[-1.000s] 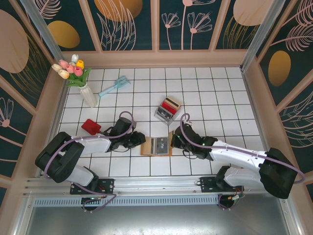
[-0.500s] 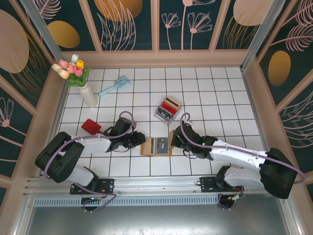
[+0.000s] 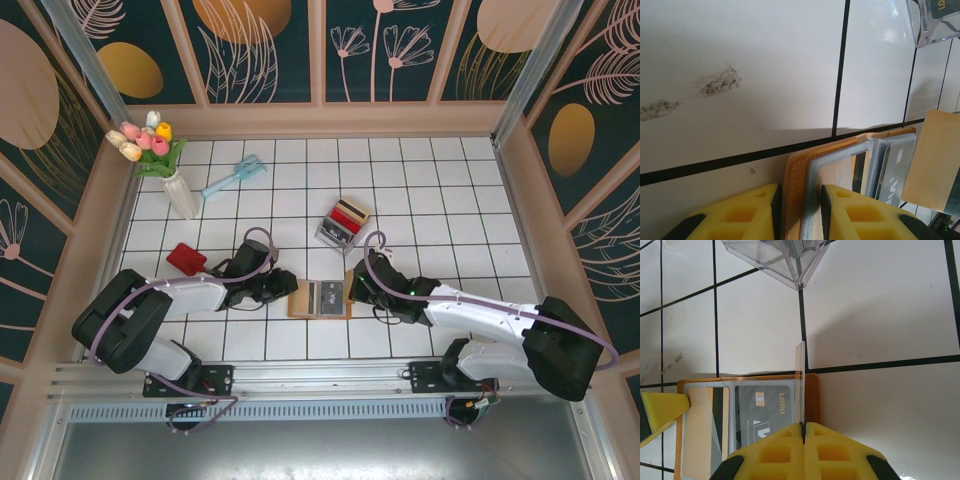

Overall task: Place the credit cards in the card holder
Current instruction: Flip over the card slot in the card holder.

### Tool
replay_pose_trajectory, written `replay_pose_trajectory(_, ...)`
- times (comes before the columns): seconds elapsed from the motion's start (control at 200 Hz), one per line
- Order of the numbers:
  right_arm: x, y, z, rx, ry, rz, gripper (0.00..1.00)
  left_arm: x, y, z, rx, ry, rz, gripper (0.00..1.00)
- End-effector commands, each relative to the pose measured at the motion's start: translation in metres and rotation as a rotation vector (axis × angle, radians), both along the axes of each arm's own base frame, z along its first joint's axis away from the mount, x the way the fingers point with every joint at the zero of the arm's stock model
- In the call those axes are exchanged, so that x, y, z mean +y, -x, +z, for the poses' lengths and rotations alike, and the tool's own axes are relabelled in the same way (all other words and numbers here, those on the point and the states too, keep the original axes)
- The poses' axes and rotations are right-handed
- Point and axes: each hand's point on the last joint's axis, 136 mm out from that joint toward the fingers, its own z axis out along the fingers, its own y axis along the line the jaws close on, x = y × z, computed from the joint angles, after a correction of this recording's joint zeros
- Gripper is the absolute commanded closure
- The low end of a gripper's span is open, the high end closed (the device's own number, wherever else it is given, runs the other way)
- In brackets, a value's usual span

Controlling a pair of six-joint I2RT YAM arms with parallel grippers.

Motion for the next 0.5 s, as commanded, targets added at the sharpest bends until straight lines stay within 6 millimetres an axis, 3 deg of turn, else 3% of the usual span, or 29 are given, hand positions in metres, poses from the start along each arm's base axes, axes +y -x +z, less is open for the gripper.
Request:
replay_pose_trajectory(0.0, -0.001, -0.002, 0.005, -0.015, 0.013, -0.009, 1.00, -0.003, 0.001, 0.000, 0.005, -0.004, -0.016, 0.70)
replay_pose_trajectory(0.255, 0.000, -0.004, 0.018, -0.047, -0.008, -0.002, 1.00, -0.002, 0.001, 0.000, 0.006, -0.004, -0.015, 0.70)
replay_pose_trajectory(0.495, -0.001, -0.002, 0.015, -0.037, -0.008, -0.002, 1.00, -0.002, 0.001, 0.000, 0.006, -0.005, -0.017, 0.70)
